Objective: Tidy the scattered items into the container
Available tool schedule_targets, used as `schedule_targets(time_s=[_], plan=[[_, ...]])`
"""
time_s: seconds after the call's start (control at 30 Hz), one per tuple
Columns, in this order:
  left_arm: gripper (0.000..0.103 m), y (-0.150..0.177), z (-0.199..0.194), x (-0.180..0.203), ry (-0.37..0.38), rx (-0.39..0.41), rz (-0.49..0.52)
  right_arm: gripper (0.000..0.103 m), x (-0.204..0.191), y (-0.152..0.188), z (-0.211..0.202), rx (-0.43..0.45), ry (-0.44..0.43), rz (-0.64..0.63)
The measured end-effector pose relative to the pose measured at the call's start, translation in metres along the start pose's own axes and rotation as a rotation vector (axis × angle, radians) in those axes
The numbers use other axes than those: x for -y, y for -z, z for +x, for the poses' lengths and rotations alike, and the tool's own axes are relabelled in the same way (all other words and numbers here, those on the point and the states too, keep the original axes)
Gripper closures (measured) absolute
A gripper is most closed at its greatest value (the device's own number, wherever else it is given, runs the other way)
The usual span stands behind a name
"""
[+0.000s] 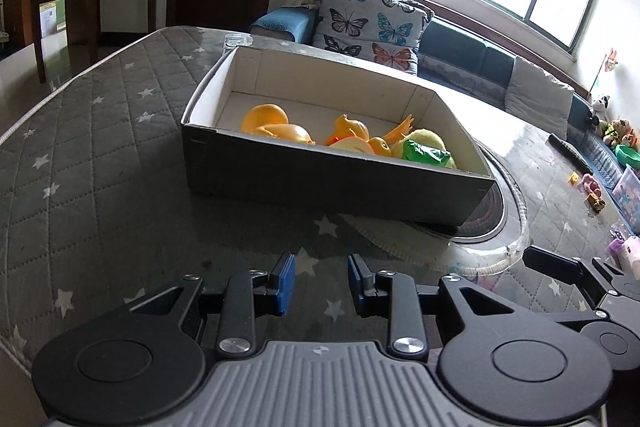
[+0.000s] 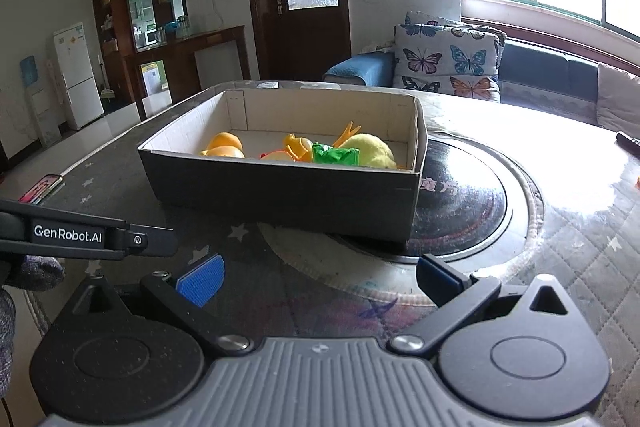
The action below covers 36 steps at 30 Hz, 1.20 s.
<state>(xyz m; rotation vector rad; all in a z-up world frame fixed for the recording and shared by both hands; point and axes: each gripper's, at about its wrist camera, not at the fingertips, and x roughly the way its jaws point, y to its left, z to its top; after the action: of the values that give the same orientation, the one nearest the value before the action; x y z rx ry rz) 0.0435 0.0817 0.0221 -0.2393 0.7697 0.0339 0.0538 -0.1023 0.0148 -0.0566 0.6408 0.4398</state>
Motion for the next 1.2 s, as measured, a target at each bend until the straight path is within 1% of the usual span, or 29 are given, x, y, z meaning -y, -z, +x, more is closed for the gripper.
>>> schedule_targets(time_s=[0.33, 0.57, 1.2], plan=[[0.072, 0.001, -0.006, 0.002, -0.018, 0.018, 0.01, 0.0, -0.001, 0.002, 0.0, -0.011, 0.005, 0.008], [0.072, -0.003, -0.003, 0.004, -0.046, 0.025, 0.028, 0.0, -0.002, 0.0, 0.006, -0.023, 0.004, 0.01], [0.072, -0.024, 0.012, 0.002, -0.106, 0.027, 0.075, 0.0, -0.001, -0.015, 0.028, -0.057, -0.003, 0.019]])
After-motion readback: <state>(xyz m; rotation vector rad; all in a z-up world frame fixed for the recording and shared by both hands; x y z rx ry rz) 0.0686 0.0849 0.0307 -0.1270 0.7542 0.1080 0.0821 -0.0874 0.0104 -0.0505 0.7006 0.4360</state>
